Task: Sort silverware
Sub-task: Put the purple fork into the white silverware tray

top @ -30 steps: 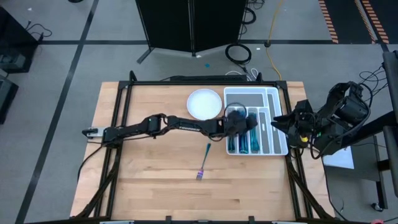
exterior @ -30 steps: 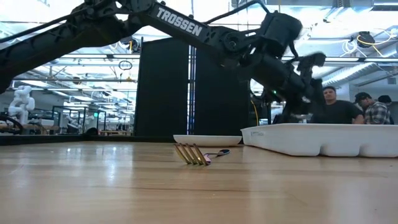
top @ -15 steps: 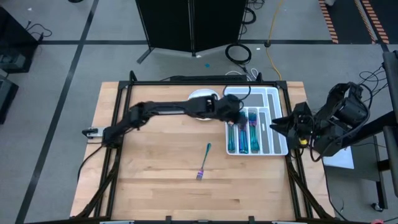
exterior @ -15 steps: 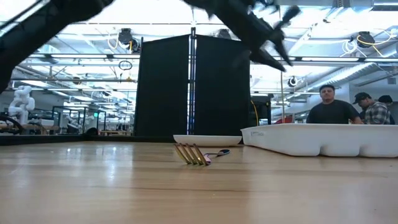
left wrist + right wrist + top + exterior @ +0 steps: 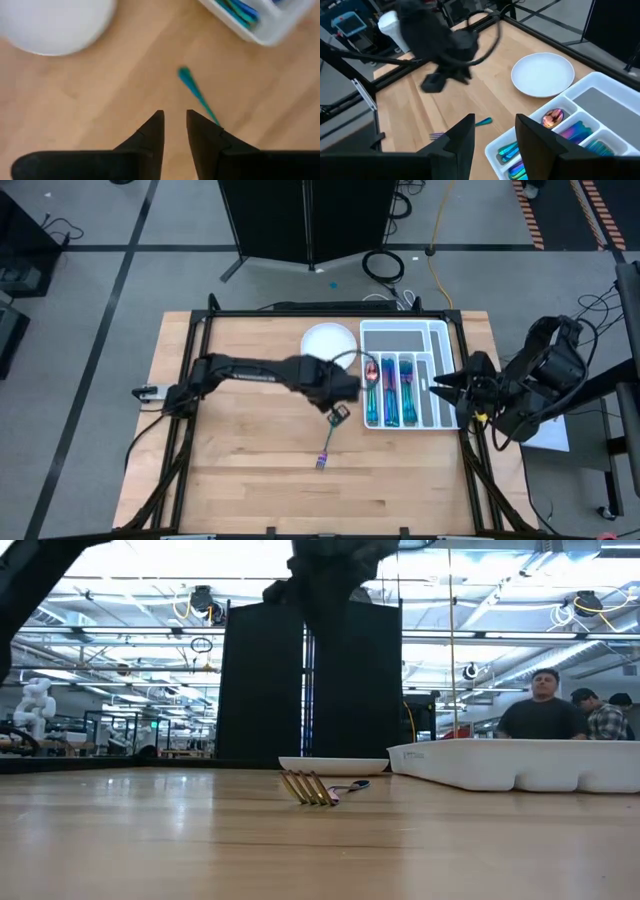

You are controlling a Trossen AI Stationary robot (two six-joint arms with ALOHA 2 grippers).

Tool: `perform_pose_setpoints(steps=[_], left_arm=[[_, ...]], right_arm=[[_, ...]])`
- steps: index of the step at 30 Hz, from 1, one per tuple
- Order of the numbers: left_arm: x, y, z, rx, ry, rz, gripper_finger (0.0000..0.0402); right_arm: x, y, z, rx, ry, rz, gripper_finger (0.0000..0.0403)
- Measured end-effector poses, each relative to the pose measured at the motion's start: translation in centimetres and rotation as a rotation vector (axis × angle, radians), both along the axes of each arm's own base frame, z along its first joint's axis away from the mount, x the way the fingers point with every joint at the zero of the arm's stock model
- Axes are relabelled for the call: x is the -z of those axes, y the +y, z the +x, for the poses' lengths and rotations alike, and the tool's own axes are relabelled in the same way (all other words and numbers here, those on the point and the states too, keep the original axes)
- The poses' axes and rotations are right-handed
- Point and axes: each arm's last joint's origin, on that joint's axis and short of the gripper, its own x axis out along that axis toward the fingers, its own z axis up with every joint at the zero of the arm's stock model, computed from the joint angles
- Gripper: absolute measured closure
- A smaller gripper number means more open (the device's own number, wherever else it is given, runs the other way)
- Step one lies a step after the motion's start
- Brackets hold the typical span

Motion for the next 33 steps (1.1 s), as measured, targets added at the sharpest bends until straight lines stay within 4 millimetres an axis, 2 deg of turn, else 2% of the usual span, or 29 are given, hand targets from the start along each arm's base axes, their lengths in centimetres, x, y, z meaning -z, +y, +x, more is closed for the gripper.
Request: perform_pose_setpoints(steps=[3,7,13,18,22,30,33], left_arm=[[1.3,-2.0,0.2,0.031,0.0,-0.064,0.0297],[4.6,-4.3,0.2,0.057,0.036,-0.158,0.0251],[9.5,-5.2,0.0,-0.04,0.044,-0.214,0.0214],[10.6,-6.0,0.4,-0.108,-0.023,-0.262,0.0212],[11.5,-6.3,0.0,-0.169,-0.009,-0.231,0.0212],[13.6,-8.0,0.8,-0.16,-0.048,-0.251,0.0212],[14.1,-8.0,0.6,-0.186,-0.026,-0.233,0.0212]], right_arm=[[0.1,0.2,0.1,-0.006,0.013,-0.021,0.0271],[0.2,0.3,0.3,-0.006,0.016,-0.026,0.0271],[0.3,0.5,0.4,0.004,0.015,-0.017,0.0271],[0.3,0.5,0.4,-0.005,0.032,-0.003,0.0271],[0.3,0.5,0.4,-0.005,0.032,-0.002,0.0271],[0.3,0.5,0.4,-0.005,0.033,-0.003,0.0271],[0.3,0.5,0.4,0.002,0.03,0.007,0.0271]])
